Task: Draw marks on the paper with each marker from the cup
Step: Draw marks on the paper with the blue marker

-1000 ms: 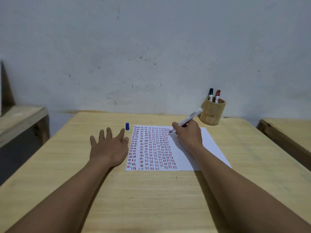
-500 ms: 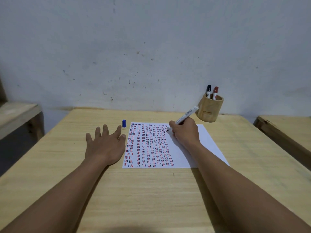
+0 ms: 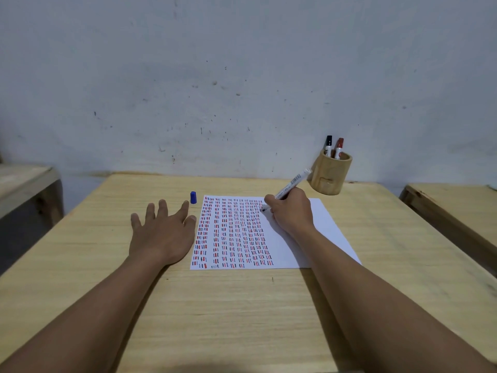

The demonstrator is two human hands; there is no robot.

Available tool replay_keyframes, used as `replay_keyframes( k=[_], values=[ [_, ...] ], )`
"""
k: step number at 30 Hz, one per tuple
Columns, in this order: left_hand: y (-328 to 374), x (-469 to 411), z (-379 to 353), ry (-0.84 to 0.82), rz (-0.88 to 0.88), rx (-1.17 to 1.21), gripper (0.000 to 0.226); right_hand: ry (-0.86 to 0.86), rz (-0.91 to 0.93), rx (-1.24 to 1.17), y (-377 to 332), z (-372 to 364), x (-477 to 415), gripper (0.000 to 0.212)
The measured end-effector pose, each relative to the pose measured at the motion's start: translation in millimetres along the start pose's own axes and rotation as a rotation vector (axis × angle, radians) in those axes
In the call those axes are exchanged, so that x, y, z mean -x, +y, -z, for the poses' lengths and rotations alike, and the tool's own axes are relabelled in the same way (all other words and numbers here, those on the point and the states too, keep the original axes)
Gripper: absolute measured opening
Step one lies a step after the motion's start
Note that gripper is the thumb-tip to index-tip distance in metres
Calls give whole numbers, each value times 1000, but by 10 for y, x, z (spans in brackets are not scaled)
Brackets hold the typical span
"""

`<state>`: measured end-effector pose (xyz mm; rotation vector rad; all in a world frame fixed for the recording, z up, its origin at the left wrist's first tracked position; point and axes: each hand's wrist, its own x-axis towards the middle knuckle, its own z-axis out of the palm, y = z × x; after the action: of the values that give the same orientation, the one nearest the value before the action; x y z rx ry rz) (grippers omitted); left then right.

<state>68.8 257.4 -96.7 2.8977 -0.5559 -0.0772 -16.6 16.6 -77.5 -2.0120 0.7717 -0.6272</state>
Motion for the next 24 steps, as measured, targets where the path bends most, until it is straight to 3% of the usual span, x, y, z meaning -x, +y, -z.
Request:
replay_keyframes(
  k=[6,9,11,13,16,20,24],
  values=[
    [28,13,29,4,26,52,61,23,-17,-69,-3,7,8,24],
    [67,-10,97,154,77,183,58,74,-27,-146,-18,33,-12,28],
    [125,-70,175,250,40,335,55,86,-27,-165,-62,58,-32,31],
    [190,-161,240,229,-64,403,55,67,-37,-205,-121,84,-39,33],
    [218,-304,264,193,-140,384,42,10,-81,-355,-225,138,3,26],
    [185,-342,272,256,-112,352,27,-82,-199,-636,-393,233,111,17],
    [335,-175,469,299,-82,545,13,-139,-248,-743,-485,294,220,17]
  ],
)
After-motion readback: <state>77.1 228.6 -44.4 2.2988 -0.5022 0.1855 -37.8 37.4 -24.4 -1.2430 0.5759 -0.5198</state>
